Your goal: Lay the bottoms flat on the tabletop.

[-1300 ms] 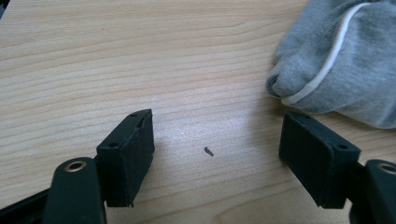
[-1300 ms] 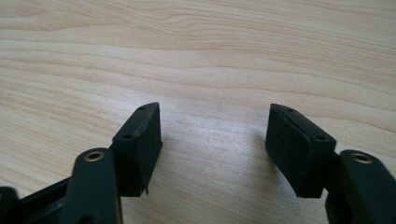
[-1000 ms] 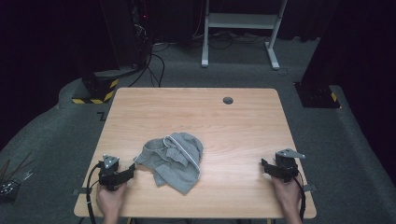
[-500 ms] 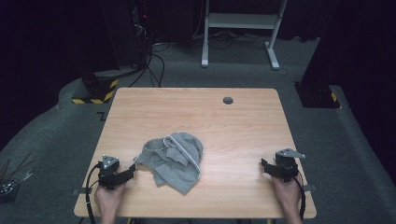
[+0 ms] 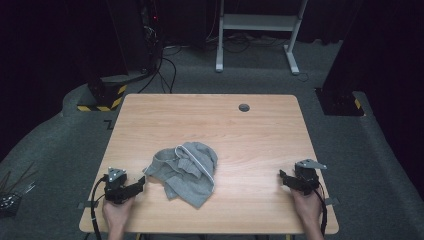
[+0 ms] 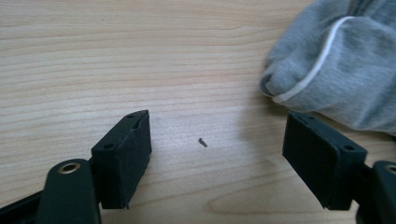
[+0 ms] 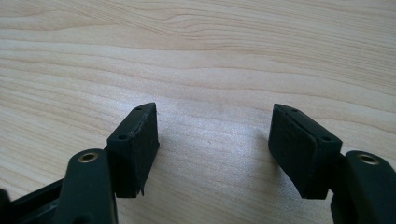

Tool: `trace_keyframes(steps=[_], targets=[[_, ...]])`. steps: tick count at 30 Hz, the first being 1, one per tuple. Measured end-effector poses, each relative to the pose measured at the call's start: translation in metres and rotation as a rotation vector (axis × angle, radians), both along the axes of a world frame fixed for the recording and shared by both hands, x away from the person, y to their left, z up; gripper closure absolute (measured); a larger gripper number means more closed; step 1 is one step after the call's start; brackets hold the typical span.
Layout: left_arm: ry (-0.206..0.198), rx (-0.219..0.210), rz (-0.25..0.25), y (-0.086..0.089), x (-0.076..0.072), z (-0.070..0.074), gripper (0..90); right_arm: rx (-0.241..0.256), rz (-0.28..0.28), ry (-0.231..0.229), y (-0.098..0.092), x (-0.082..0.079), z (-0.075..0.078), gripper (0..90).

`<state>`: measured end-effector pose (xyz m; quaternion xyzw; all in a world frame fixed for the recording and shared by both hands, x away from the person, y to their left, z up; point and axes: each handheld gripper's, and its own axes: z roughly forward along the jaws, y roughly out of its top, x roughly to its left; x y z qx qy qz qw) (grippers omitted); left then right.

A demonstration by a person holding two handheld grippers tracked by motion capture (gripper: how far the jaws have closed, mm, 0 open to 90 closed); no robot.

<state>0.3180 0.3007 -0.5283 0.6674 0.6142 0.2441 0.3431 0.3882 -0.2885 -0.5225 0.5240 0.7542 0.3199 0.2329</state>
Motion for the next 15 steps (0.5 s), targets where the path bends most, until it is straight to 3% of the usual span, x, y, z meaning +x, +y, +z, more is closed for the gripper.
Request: trace_keyframes(steps=[15], targets=[[-0.005,-0.006,-0.022,-0.003,-0.0082,0.006,28.0,0.001,0.005,0.002,0.0003,-0.0002,0.0001,33.0]])
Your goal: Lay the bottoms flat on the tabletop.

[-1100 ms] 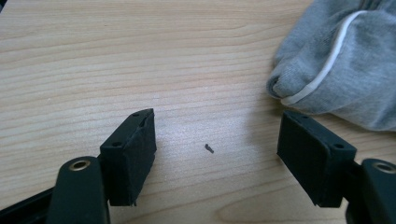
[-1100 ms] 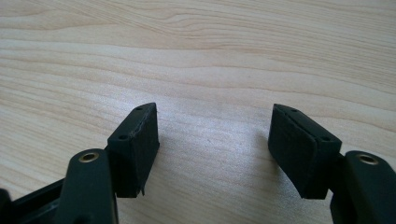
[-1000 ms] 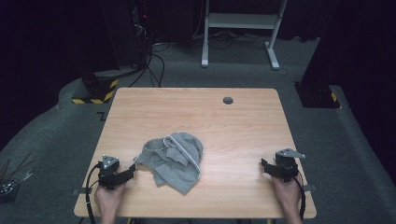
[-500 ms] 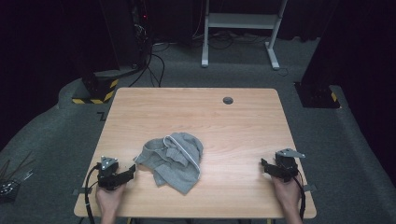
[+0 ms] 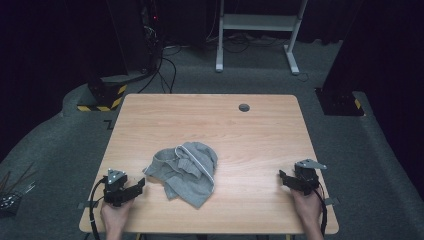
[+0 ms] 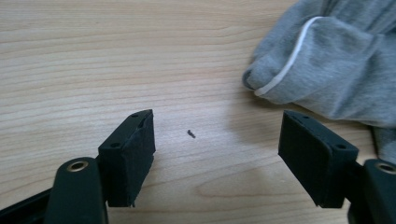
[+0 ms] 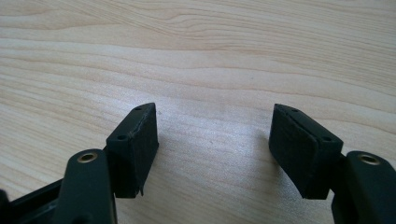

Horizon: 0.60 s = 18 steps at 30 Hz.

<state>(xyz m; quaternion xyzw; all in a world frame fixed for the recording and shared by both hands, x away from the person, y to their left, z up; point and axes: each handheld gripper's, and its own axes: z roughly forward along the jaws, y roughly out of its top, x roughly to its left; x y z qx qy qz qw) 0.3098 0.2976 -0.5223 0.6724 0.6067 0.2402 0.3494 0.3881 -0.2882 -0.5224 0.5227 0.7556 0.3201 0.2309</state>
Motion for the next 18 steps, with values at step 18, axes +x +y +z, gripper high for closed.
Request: trace_keyframes(steps=[18], targets=[[-0.022,-0.009,-0.038,-0.015,-0.006,0.014,26.7,0.0,0.0,-0.001,0.0,0.0,0.0,33.0]])
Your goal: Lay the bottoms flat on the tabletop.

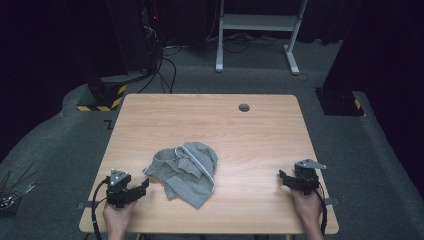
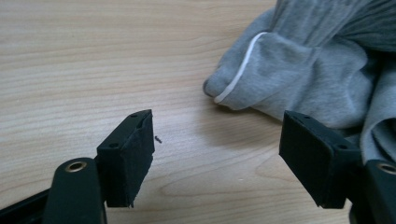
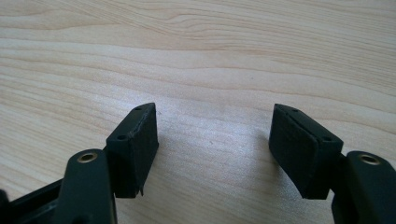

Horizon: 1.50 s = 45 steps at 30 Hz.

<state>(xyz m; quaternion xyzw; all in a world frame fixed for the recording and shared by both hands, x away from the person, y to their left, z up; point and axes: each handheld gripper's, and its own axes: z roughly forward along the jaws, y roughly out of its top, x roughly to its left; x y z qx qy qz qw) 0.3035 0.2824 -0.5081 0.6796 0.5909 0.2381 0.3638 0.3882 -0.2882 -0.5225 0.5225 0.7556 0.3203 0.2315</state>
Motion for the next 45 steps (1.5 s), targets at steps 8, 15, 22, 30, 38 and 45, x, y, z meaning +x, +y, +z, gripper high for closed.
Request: trace_keyframes(steps=[8,15,22,30,38,45], targets=[[-0.012,-0.023,-0.039,-0.009,-0.006,0.008,23.0,0.0,0.0,0.0,0.0,0.0,0.0,33.0],[-0.008,-0.002,-0.085,-0.026,-0.007,0.011,20.6,0.0,0.0,0.0,0.0,0.0,0.0,33.0],[0.0,0.014,-0.118,-0.045,-0.002,0.007,19.5,-0.002,0.001,-0.002,0.001,0.0,0.0,32.9],[0.016,0.008,-0.176,-0.069,0.011,0.006,18.3,-0.003,0.001,-0.002,0.001,0.0,0.0,32.9],[0.043,0.028,-0.197,-0.081,0.025,0.002,20.3,-0.003,0.005,-0.003,0.001,0.0,0.0,33.0],[0.059,0.057,-0.181,-0.084,0.035,-0.001,28.6,-0.003,0.007,-0.003,0.001,0.0,0.0,32.9]])
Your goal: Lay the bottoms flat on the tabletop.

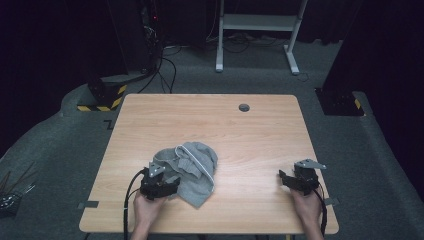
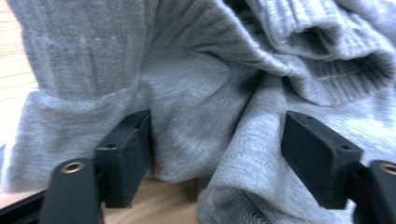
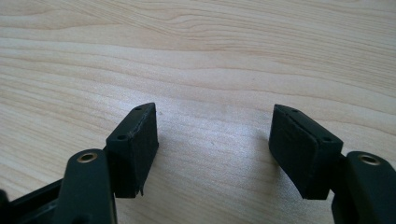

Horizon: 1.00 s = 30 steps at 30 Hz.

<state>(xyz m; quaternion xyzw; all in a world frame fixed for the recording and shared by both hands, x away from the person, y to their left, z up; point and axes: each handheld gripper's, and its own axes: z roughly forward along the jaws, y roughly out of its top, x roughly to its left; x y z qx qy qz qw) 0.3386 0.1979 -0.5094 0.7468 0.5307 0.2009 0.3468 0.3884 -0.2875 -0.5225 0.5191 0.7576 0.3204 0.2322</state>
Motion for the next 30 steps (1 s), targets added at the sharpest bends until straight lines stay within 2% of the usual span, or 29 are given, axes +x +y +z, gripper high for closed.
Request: trace_keyframes(steps=[3,11,15,23,25,30], targets=[[0.008,0.004,0.01,0.0,0.004,0.001,34.5,0.0,0.0,0.0,0.0,0.0,0.0,32.9],[-0.002,0.022,0.002,-0.003,0.012,0.001,38.1,0.0,0.0,0.0,0.0,0.0,0.0,32.9],[0.003,0.017,-0.001,-0.005,0.015,0.001,41.0,0.0,0.002,0.0,0.0,0.0,0.0,32.9],[0.003,0.009,-0.042,-0.017,0.024,0.004,45.4,0.001,0.003,0.001,0.001,0.0,0.0,33.0],[0.0,-0.008,-0.047,-0.021,0.026,0.003,46.2,0.001,0.003,0.001,0.001,0.0,0.0,33.0],[-0.005,0.0,-0.067,-0.029,0.03,0.003,46.9,0.001,0.005,0.002,0.001,0.0,0.0,33.0]])
